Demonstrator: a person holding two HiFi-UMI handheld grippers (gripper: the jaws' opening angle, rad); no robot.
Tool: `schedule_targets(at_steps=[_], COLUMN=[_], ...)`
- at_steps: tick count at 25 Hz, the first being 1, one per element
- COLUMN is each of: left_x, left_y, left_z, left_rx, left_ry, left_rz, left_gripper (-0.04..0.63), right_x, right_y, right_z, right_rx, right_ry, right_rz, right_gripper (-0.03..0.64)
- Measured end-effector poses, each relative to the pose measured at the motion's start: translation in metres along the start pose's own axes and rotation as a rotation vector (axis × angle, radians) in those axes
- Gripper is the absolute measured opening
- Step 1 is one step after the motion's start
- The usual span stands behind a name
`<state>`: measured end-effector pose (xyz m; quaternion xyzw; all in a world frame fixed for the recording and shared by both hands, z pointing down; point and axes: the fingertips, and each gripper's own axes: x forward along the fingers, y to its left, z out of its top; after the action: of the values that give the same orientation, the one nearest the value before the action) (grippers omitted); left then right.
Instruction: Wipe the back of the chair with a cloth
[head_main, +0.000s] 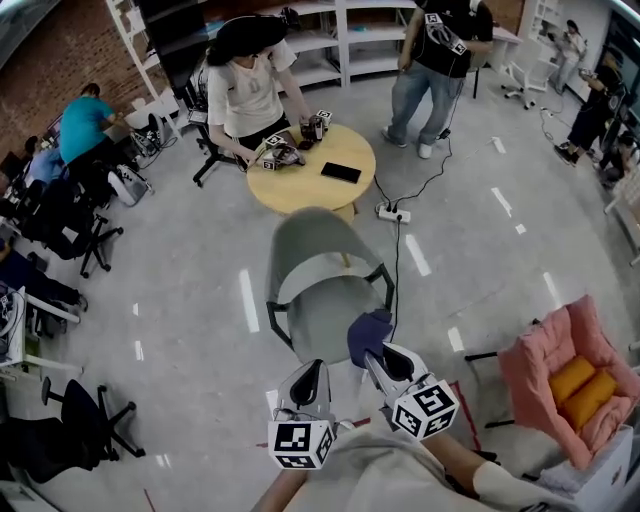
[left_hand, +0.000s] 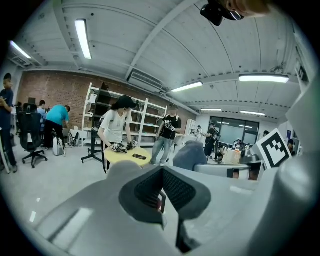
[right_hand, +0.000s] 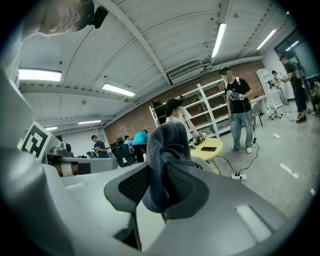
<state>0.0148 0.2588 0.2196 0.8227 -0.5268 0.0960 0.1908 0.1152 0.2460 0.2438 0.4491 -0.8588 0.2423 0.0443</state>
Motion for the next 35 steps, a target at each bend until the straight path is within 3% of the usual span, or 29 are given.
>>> schedule_targets(at_steps=[6, 14, 22, 35], left_x=[0.081, 0.164, 0.188, 0.202], left_y=[0.017, 0.05, 0.067, 0.111], left_z=[0.033, 0.061, 0.065, 0.017], left_rx=[0.018, -0.007, -0.026, -0.09], left_ry=[0.031, 0.007, 0.022, 0.066], left_rz=[0.016, 0.113, 0.091, 0.121], left_gripper=[0.0, 0.0, 0.0, 0.0], right_x=[0.05, 0.122, 0.159, 0.204], right_y=[-0.055, -0.119, -0.12, -0.131], right_z=[0.037, 0.071, 0.077, 0.038], right_rx=[-0.02, -0.076, -0.101, -0.102], right_ry=[0.024, 0.065, 0.081, 0.109], right_rz=[0.007, 0.067, 0.049, -0.004], right_gripper=[0.112, 0.112, 0.11, 0.11])
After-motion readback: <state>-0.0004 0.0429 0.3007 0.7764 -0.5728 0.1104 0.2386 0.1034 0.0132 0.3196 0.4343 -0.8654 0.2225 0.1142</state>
